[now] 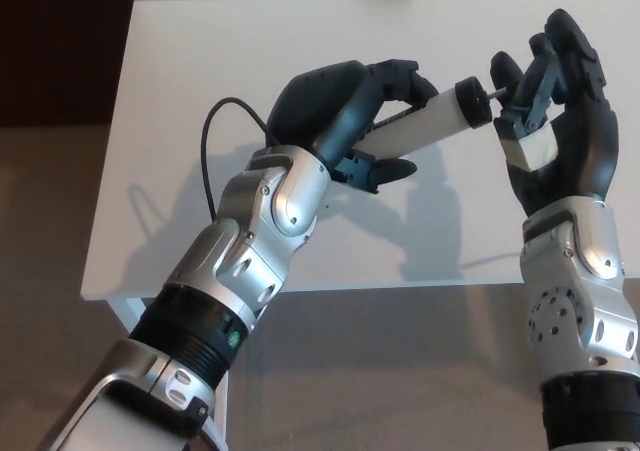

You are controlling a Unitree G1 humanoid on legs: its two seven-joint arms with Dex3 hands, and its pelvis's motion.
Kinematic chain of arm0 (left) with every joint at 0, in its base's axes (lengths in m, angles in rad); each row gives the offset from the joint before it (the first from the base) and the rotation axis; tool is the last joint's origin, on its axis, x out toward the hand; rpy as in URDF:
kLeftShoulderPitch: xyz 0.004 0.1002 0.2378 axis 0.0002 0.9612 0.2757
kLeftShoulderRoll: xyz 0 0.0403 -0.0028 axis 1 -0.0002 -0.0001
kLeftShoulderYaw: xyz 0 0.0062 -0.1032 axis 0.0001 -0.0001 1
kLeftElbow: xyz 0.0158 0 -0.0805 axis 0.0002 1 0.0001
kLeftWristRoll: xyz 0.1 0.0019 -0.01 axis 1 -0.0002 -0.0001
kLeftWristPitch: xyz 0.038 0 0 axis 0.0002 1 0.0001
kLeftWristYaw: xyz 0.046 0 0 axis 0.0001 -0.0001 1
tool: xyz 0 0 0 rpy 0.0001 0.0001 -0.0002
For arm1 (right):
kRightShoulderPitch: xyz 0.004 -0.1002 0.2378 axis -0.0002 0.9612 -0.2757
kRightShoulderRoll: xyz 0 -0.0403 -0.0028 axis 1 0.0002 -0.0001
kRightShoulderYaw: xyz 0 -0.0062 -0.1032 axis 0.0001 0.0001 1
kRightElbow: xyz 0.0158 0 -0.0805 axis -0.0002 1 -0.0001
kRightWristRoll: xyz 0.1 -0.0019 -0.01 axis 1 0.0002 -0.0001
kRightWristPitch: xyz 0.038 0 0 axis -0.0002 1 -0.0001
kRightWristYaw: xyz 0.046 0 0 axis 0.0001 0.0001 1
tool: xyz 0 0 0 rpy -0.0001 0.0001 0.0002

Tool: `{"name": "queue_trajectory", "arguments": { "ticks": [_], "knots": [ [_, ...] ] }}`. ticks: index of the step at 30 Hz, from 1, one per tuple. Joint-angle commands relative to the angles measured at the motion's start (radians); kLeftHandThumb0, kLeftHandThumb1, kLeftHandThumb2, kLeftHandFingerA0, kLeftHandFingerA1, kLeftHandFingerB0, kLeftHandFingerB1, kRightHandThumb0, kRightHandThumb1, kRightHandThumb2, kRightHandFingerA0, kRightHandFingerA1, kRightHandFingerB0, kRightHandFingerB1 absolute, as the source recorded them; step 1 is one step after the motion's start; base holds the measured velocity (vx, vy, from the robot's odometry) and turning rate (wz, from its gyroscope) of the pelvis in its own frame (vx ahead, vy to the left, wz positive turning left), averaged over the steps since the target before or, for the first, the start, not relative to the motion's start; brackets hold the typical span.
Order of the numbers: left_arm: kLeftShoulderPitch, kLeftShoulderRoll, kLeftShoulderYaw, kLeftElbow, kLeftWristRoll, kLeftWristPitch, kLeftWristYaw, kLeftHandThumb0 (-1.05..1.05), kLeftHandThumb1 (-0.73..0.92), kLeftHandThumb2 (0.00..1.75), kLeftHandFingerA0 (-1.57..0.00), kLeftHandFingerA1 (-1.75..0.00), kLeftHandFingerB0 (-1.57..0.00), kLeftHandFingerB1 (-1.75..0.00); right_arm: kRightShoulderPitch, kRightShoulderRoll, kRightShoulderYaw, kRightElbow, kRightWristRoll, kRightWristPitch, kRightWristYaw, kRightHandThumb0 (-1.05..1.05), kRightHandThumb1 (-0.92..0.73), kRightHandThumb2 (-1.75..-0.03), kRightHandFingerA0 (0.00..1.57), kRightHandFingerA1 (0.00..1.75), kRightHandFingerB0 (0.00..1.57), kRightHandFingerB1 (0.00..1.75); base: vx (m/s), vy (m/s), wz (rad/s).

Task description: The robot walks towards a desk on which an air pump is kept in the middle. It lifts it up and holds it with its left hand and uses its right hand to compress it by pushing its handle inwards.

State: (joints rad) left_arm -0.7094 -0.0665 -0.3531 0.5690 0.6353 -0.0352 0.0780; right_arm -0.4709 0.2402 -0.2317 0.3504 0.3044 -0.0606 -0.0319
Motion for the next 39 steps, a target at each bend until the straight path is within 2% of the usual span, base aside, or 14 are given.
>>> {"name": "queue_trajectory", "arguments": {
  "ticks": [1,2,3,7,8,16,18,19,21,22,24,25,33,39],
  "knots": [
    [-0.02,0.028,0.006,0.018,-0.04,-0.064,0.014,-0.36,0.74,0.62,-0.87,-1.06,-0.86,-0.58,-0.028,0.009,0.002,0.013,0.009,-0.004,-0.023,-0.37,-0.48,-1.06,0.0,0.47,0.0,0.48,0.0,0.0,0.0],
    [-0.02,0.028,0.006,0.018,-0.04,-0.064,0.014,-0.36,0.74,0.62,-0.87,-1.06,-0.86,-0.58,-0.028,0.009,0.002,0.013,0.009,-0.004,-0.023,-0.37,-0.48,-1.06,0.0,0.47,0.0,0.48,0.0,0.0,0.0],
    [-0.02,0.033,0.003,0.021,-0.04,-0.07,0.013,-0.37,0.72,0.62,-0.88,-1.0,-0.87,-0.57,-0.025,0.01,0.005,0.013,0.012,-0.002,-0.019,-0.8,-0.69,-0.98,0.1,0.41,0.05,0.36,0.0,0.0,0.0],
    [-0.02,0.044,-0.002,0.037,-0.049,-0.099,0.019,-0.35,0.71,0.62,-0.88,-1.05,-0.88,-0.61,-0.016,0.008,0.013,0.011,0.017,0.005,-0.007,-0.79,-0.83,-0.66,0.17,0.29,0.11,0.25,0.0,0.0,0.0],
    [-0.021,0.047,-0.003,0.039,-0.049,-0.102,0.017,-0.34,0.72,0.61,-0.87,-1.03,-0.86,-0.59,-0.018,0.008,0.014,0.016,0.016,0.0,-0.007,-0.72,-0.66,-1.03,0.12,0.45,0.0,0.38,0.0,0.0,0.0],
    [-0.021,0.061,-0.005,0.04,-0.057,-0.1,-0.003,-0.35,0.72,0.63,-0.88,-1.03,-0.88,-0.62,-0.014,-0.004,0.032,0.024,-0.011,-0.009,-0.018,-0.78,-0.71,-1.04,0.11,0.44,0.0,0.34,0.0,0.0,0.0],
    [-0.026,0.071,-0.007,0.048,-0.054,-0.108,-0.004,-0.34,0.73,0.62,-0.88,-1.1,-0.88,-0.6,-0.009,-0.048,0.074,0.028,-0.072,-0.012,0.0,-0.73,-0.92,-0.71,0.1,0.25,0.08,0.22,0.0,0.0,0.0],
    [-0.025,0.082,-0.006,0.045,-0.06,-0.111,-0.019,-0.25,0.76,0.62,-0.89,-0.99,-0.84,-0.54,-0.003,-0.072,0.088,0.031,-0.089,-0.008,0.018,-0.87,-0.8,-1.1,0.06,0.22,0.06,0.16,0.0,0.0,0.0],
    [-0.024,0.094,-0.005,0.04,-0.069,-0.115,-0.037,-0.25,0.76,0.62,-0.89,-0.99,-0.84,-0.54,0.004,-0.097,0.103,0.034,-0.102,-0.004,0.035,-0.87,-0.8,-1.1,0.06,0.22,0.06,0.16,0.0,0.0,0.0],
    [-0.023,0.107,-0.003,0.043,-0.071,-0.119,-0.038,-0.3,0.66,0.92,-0.99,-1.34,-0.77,-1.2,0.011,-0.115,0.107,0.035,-0.111,-0.004,0.033,-0.83,-0.8,-1.11,0.06,0.25,0.05,0.2,0.0,0.0,0.0],
    [-0.022,0.115,-0.002,0.047,-0.071,-0.121,-0.037,-0.3,0.66,0.92,-0.99,-1.34,-0.77,-1.2,0.015,-0.124,0.107,0.035,-0.115,-0.005,0.029,-0.83,-0.8,-1.11,0.06,0.25,0.05,0.2,0.0,0.0,0.0],
    [-0.022,0.125,0.008,0.056,-0.079,-0.118,-0.034,-0.09,0.82,0.67,-0.7,-1.74,-0.67,-1.61,0.021,-0.138,0.106,0.038,-0.118,-0.005,0.022,-0.83,-0.82,-1.13,0.06,0.26,0.06,0.19,0.0,0.0,0.0],
    [-0.067,0.187,0.051,0.147,-0.09,-0.104,-0.001,-0.06,0.84,0.58,-0.61,-1.75,-0.49,-1.58,0.066,-0.188,0.073,0.067,-0.081,-0.032,0.068,-0.84,-0.83,-1.14,0.0,0.22,0.0,0.15,0.0,0.0,0.0],
    [-0.141,0.235,0.05,0.26,-0.058,-0.101,0.056,-0.05,0.68,0.64,-0.93,-1.63,-0.79,-1.31,0.095,-0.211,0.036,0.075,-0.031,-0.027,0.129,-0.9,-0.77,-1.11,0.0,0.15,0.0,0.1,0.0,0.0,0.0]
  ]
}}
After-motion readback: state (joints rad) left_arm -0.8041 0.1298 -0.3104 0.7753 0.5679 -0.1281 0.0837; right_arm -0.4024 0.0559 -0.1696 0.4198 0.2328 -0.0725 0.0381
